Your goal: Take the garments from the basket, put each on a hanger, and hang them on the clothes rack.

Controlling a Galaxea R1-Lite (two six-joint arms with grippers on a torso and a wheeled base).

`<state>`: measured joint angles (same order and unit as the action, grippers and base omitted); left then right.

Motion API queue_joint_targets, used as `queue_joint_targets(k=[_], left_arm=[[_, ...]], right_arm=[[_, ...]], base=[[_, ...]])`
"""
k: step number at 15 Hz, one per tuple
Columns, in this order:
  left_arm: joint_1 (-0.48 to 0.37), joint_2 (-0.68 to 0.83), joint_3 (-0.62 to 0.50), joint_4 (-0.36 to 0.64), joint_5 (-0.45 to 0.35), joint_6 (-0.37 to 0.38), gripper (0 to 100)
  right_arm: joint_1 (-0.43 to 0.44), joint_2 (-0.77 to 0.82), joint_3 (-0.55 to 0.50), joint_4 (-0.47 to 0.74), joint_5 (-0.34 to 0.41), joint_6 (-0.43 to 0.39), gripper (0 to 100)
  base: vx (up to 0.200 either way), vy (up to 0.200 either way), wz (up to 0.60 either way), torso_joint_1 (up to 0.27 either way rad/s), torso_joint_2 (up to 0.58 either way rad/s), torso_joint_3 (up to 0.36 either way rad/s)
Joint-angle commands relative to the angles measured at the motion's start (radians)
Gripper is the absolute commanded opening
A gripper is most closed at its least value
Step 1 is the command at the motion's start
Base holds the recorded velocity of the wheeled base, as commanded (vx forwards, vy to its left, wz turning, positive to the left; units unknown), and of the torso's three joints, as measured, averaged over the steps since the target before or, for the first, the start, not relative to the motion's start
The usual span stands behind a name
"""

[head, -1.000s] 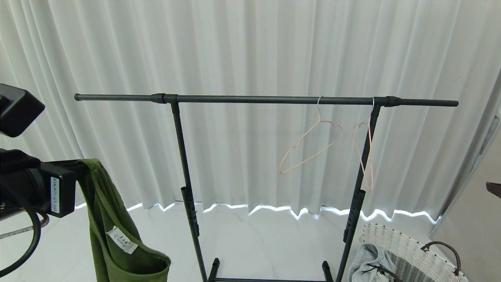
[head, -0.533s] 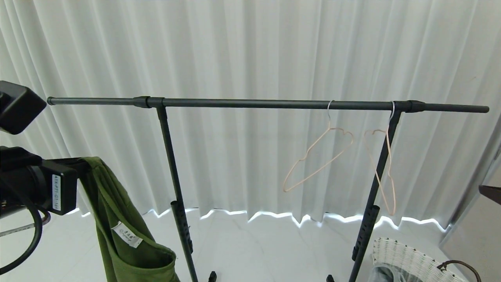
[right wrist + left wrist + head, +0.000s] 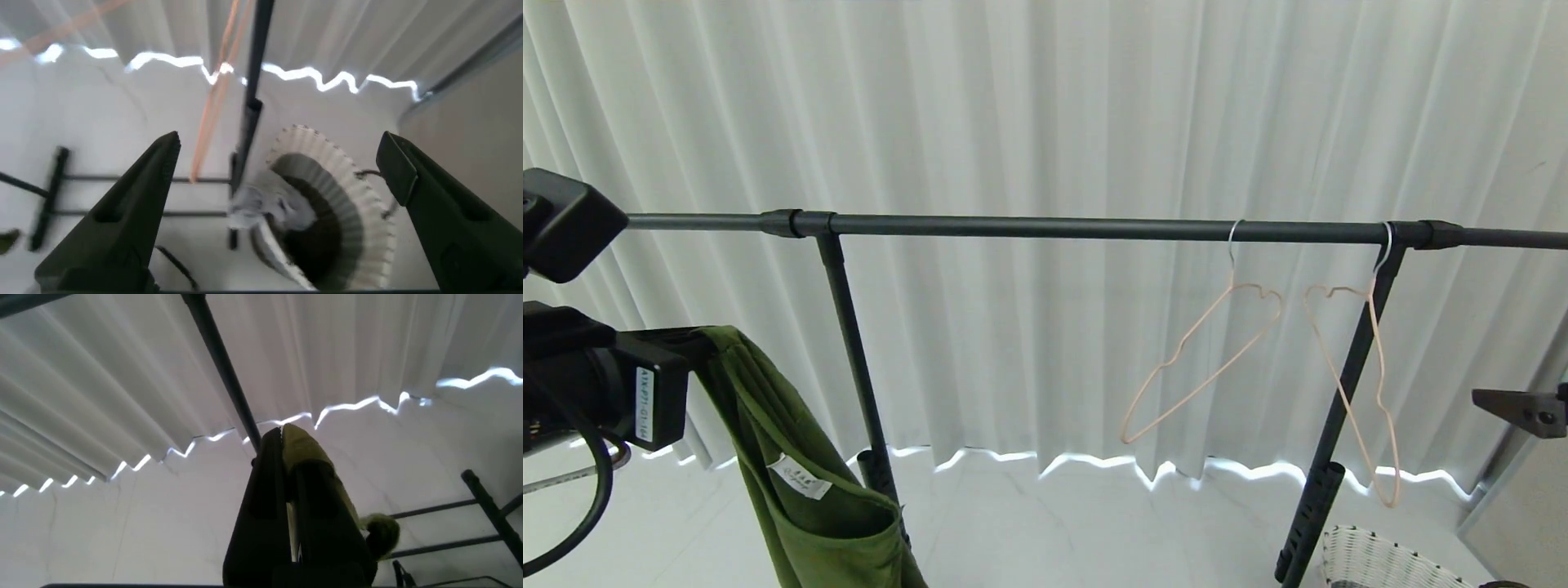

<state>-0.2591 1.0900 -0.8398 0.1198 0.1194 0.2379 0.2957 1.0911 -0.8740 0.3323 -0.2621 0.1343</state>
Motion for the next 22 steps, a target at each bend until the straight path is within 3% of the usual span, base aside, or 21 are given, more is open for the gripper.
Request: queue_joint_targets(k=[1,3,5,10,22], left_arm=[[-0.011,0.001,0.002,0.0,0.0,0.0,0],[-0.012,0.001,0.002,0.0,0.0,0.0,0],[-0.012,-0.005,0.002,0.0,0.0,0.001,0],[-0.043,-0.012,0.002,0.0,0.002,0.018,0],[-0.092,-0.025,0.002,0.0,0.005,0.021,0]], right_arm=[[0.059,0.101,0.0,-0.027,-0.002,0.079,100],[0.083,0.219,-0.01,-0.092,-0.006,0.157,100],[0.079,0.348,-0.028,-0.174,-0.039,0.173,100],[0.019,0.535,-0.115,-0.185,-0.086,0.211,100],[-0.007,0.633,-0.134,-0.236,-0.089,0.219,100]], base=[[0.0,0.0,0.0,0.0,0.0,0.0],[0.0,0.0,0.0,0.0,0.0,0.0],[0.0,0.0,0.0,0.0,0.0,0.0],[0.0,0.0,0.0,0.0,0.0,0.0],[0.0,0.0,0.0,0.0,0.0,0.0]])
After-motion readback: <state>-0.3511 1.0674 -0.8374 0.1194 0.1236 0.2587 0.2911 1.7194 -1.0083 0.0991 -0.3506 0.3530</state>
